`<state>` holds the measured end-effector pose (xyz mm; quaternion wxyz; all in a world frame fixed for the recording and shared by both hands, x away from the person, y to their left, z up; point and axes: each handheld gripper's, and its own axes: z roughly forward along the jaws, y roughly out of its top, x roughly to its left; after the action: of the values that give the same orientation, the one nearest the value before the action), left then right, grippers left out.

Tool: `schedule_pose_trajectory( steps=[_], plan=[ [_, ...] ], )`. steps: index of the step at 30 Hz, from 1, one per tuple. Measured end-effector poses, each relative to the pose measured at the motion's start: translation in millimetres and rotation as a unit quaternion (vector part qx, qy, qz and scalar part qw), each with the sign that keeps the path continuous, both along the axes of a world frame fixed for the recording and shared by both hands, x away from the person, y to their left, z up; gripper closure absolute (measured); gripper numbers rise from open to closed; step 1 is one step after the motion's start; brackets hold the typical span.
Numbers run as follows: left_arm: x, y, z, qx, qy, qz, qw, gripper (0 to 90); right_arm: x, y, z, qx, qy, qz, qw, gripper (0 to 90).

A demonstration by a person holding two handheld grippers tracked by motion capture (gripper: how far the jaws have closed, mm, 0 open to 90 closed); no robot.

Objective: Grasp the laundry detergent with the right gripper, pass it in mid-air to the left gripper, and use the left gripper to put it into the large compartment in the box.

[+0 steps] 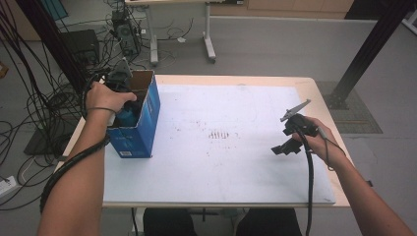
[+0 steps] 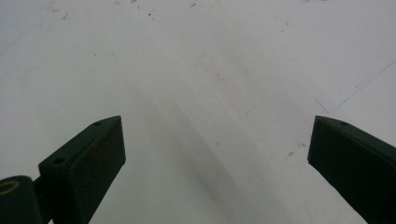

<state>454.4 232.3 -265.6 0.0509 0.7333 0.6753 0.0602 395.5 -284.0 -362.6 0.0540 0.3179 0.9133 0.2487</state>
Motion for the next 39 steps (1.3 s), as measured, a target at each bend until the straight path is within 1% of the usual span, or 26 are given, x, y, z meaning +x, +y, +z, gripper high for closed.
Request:
schedule_pose_trajectory(
  steps=[3, 14, 16, 28, 35, 39],
  plan=[
    [0.0, -0.3, -0.2, 0.0, -0.001, 0.003, 1.0, 37.5, 0.1, 0.0, 0.0, 0.0, 0.0, 0.0, 1.0, 3.8],
    [0.7, -0.6, -0.4, 0.0, -0.001, 0.004, 1.0, 37.5, 1.0, 0.2, 0.0, 0.0, 0.002, -0.001, 1.0, 3.7],
    [0.6, -0.2, -0.5, -0.001, -0.002, 0.006, 1.0, 37.5, 0.5, 0.3, 0.3, 0.001, 0.004, -0.004, 1.0, 3.7],
    [0.7, 0.2, -0.4, -0.001, 0.0, 0.004, 1.0, 37.6, 1.3, 1.2, -0.5, 0.0, 0.004, 0.0, 1.0, 3.7],
    [0.2, 1.2, -0.2, -0.003, 0.001, 0.01, 0.9999, 37.6, 1.1, 0.9, -0.7, 0.0, 0.004, 0.0, 1.0, 3.7],
    [0.8, 0.8, -0.2, -0.002, 0.002, 0.007, 1.0, 37.6, 1.0, 1.1, -0.4, 0.0, 0.003, 0.0, 1.0, 3.7]
  ],
)
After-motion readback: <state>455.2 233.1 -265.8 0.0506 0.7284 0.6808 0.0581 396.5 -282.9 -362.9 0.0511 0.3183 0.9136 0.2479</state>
